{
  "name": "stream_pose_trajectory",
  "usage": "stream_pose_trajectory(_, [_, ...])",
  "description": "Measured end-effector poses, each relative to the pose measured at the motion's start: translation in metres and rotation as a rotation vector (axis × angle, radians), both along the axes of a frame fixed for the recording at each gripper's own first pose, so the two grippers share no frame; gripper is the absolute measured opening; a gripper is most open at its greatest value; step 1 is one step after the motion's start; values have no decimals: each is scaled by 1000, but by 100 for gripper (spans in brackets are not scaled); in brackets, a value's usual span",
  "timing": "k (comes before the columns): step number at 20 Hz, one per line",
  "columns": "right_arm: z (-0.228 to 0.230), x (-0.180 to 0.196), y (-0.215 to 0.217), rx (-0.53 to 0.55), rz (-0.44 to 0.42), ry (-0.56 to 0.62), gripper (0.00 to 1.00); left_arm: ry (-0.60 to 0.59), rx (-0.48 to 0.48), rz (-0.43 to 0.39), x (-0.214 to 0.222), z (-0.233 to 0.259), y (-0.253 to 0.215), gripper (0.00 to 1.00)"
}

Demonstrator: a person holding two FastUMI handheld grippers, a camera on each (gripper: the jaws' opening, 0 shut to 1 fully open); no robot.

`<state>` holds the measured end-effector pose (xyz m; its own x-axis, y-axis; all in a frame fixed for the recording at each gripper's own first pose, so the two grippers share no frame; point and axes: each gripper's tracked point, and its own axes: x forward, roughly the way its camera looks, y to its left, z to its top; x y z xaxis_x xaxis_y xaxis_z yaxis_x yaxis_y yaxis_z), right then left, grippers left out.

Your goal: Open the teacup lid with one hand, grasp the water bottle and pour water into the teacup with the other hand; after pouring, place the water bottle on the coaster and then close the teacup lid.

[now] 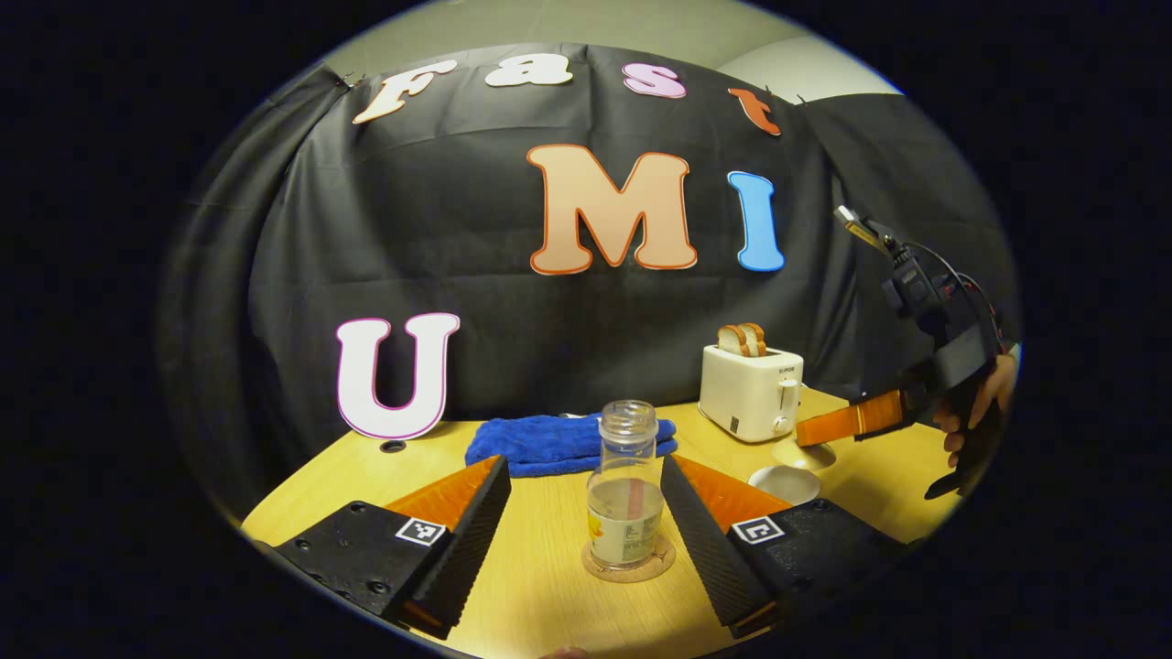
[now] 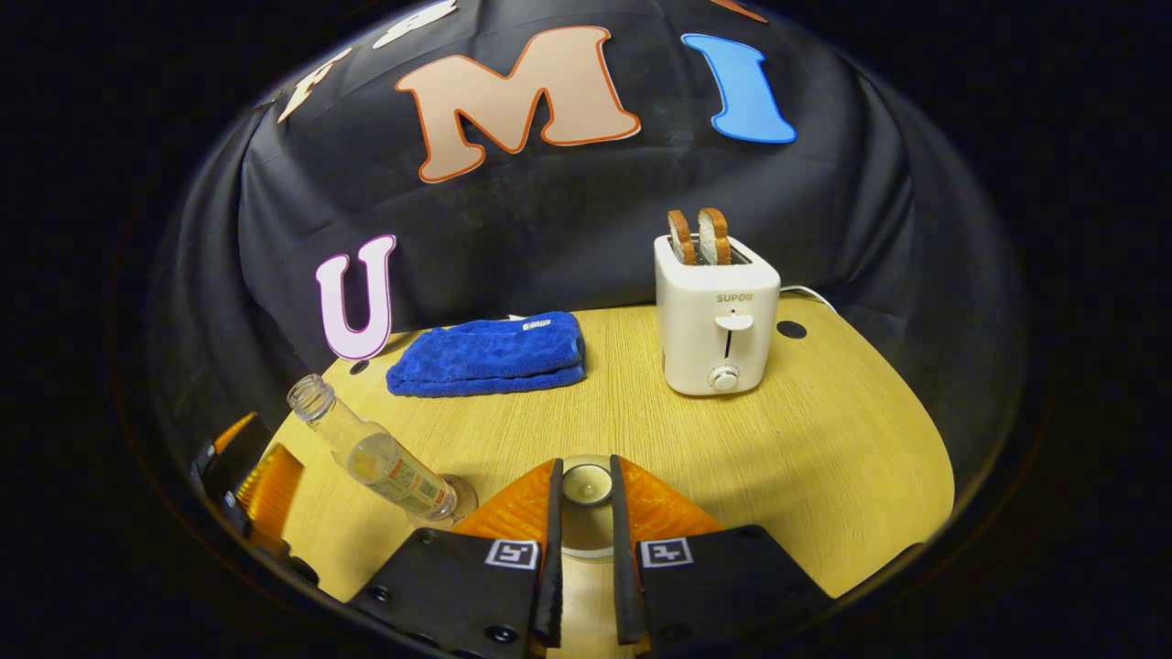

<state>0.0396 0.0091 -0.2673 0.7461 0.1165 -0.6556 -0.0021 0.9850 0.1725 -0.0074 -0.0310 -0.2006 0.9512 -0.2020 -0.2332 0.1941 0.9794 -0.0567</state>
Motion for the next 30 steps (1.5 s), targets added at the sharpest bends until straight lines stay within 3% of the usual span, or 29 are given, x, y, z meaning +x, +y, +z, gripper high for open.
stream_pose_trajectory(11, [16,-9,-17,21,-102,-2,23,131,-3,-111,10,-76,-25,97])
stream_pose_trajectory(12, [16,-11,-21,9,-109,-2,29,141,-14,-118,10,-81,-27,97])
stream_pose_trajectory(13, [15,-14,-24,4,-117,1,29,152,-16,-124,10,-86,-28,97])
stream_pose_trajectory(14, [14,-16,-26,5,-124,5,24,155,-19,-128,11,-89,-29,97])
stream_pose_trajectory(21, [8,-28,-33,2,-156,15,26,147,-9,-173,22,-90,-43,97])
stream_pose_trajectory(26, [10,-31,-43,6,-177,7,26,140,5,-155,31,-87,-40,76])
stream_pose_trajectory(30, [13,-33,-52,18,-198,0,26,160,57,-160,32,-88,-38,73])
